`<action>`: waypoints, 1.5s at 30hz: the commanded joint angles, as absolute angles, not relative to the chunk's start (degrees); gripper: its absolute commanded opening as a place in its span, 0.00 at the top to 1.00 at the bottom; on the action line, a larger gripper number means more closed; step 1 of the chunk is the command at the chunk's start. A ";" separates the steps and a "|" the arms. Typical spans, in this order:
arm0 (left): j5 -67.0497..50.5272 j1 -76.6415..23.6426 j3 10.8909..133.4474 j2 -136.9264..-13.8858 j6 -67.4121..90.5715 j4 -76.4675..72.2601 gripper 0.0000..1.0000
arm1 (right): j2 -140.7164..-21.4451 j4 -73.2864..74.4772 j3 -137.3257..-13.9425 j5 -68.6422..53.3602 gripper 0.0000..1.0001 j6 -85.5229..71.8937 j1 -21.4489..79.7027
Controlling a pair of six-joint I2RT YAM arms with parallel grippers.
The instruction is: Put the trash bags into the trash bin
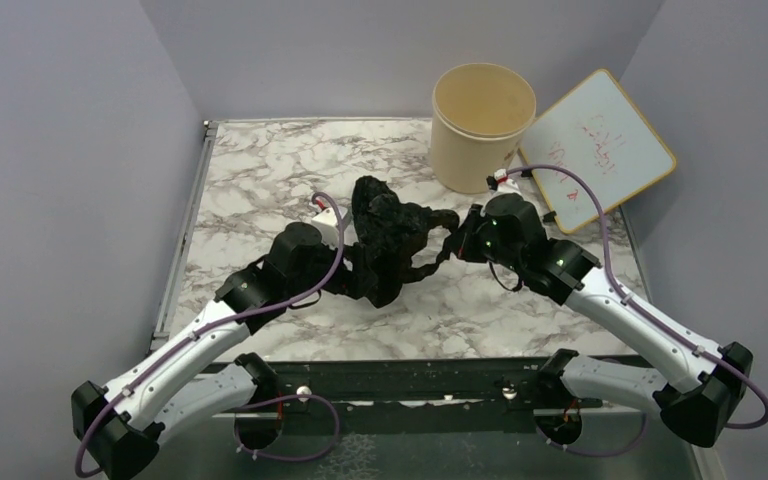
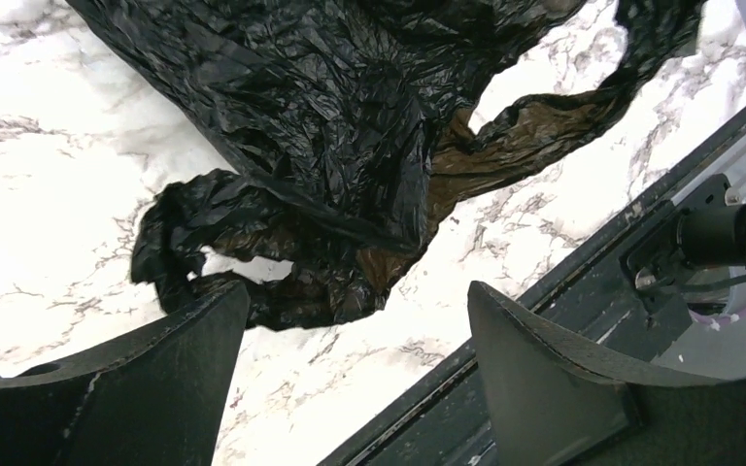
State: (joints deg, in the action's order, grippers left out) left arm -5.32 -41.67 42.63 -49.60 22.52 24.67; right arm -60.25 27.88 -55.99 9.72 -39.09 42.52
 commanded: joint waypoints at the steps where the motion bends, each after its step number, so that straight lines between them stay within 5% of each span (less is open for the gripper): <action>1: -6.30 -41.22 46.94 -47.95 19.88 30.68 0.15 | -61.34 30.06 -57.93 11.98 1.00 -40.55 41.43; 4: -5.46 -41.23 47.46 -46.67 21.42 32.32 0.18 | -62.23 29.56 -58.24 11.30 1.00 -40.78 41.05; 11: 9.51 -41.14 51.63 -50.94 25.91 40.39 0.07 | -62.90 29.42 -58.39 9.77 1.00 -41.08 38.96; 17: 10.82 -40.68 50.28 -54.36 25.32 36.82 0.02 | -63.37 28.75 -57.58 4.71 1.00 -41.63 34.54; 32: -21.17 -28.00 38.81 -60.18 21.27 5.24 0.08 | -65.23 24.86 -56.92 -8.87 1.00 -41.04 27.39; 35: -27.83 -27.90 38.64 -63.39 21.82 0.31 0.15 | -65.76 24.91 -57.49 -8.95 1.00 -40.87 27.21; 41: -26.78 -27.77 38.60 -65.73 21.73 1.36 0.52 | -66.57 24.30 -57.38 -10.41 0.99 -40.72 27.00; 45: -31.24 -27.75 39.57 -65.88 22.89 -1.27 0.61 | -67.36 23.40 -56.88 -12.39 0.99 -40.25 27.02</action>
